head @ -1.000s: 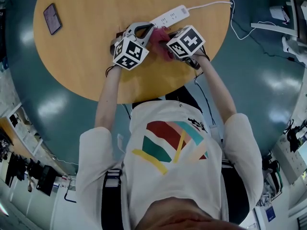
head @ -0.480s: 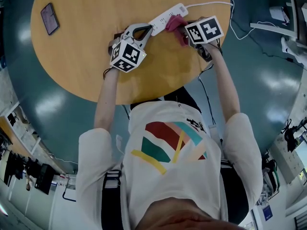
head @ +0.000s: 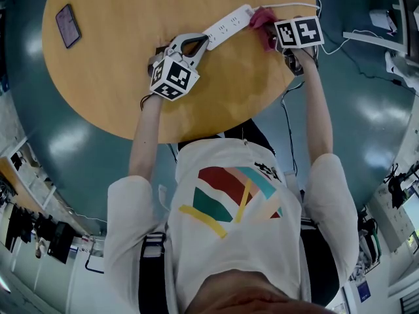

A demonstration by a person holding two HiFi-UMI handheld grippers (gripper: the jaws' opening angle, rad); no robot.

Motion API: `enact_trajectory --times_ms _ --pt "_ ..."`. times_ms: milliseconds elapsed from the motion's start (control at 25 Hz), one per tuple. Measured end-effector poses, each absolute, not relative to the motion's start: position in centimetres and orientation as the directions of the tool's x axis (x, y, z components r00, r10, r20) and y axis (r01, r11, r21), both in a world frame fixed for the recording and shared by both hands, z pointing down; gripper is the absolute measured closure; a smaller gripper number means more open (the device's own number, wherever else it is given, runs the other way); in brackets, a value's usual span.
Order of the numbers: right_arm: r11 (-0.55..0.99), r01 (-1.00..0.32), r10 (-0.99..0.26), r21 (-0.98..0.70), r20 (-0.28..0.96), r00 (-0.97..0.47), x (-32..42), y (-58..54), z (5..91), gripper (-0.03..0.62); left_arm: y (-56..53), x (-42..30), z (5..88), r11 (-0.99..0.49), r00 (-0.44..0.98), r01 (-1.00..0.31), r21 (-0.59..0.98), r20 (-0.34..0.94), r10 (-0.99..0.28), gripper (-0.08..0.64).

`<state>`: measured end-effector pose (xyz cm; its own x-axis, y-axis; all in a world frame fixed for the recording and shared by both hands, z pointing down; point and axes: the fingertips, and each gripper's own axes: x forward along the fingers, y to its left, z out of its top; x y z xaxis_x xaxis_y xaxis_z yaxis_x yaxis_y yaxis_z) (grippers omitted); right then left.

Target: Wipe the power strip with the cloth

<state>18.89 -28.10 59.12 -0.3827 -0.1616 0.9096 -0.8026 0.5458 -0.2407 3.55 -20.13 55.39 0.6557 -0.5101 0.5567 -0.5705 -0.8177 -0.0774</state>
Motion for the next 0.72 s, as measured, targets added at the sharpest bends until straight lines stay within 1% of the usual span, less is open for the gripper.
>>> enact_trajectory --times_ms 80,160,280,360,440,520,600,720 --pt "0.547 -0.809 -0.183 -0.215 0.912 -0.366 19.5 -28.4 58.8 0.552 -20.1 3.4 55.4 -0.812 0.643 -0.577 -0.088 0.563 -0.518 0.517" --pt "0.535 -0.816 -0.221 -0.219 0.896 -0.385 19.9 -28.9 57.4 0.552 -20.0 3.3 55.1 -0.793 0.616 -0.597 -0.122 0.564 -0.550 0.517" --pt "0.540 -0.780 -0.270 -0.314 0.814 -0.515 18.3 -30.5 53.5 0.552 -20.0 4.1 53.6 -0.761 0.610 -0.637 -0.125 0.523 -0.596 0.517" --pt "0.602 -0.704 -0.251 -0.375 0.749 -0.614 15.3 -31.4 50.9 0.552 -19.7 5.0 53.1 -0.765 0.619 -0.633 -0.121 0.515 -0.594 0.517" --pt "0.697 -0.577 -0.157 -0.426 0.694 -0.703 11.0 -31.2 49.1 0.552 -19.1 5.4 53.4 -0.775 0.620 -0.621 -0.118 0.531 -0.578 0.517" --pt "0.786 -0.427 -0.024 -0.447 0.668 -0.744 6.4 -30.3 48.3 0.552 -18.7 5.2 53.9 -0.779 0.613 -0.617 -0.110 0.554 -0.564 0.517" --pt "0.839 -0.318 0.080 -0.441 0.679 -0.730 2.3 -29.6 48.5 0.552 -18.5 4.7 54.3 -0.777 0.606 -0.621 -0.102 0.566 -0.559 0.517" --pt "0.866 -0.224 0.180 -0.447 0.697 -0.694 -3.4 -28.9 49.5 0.552 -18.6 3.8 54.4 -0.767 0.609 -0.636 -0.086 0.554 -0.567 0.517"
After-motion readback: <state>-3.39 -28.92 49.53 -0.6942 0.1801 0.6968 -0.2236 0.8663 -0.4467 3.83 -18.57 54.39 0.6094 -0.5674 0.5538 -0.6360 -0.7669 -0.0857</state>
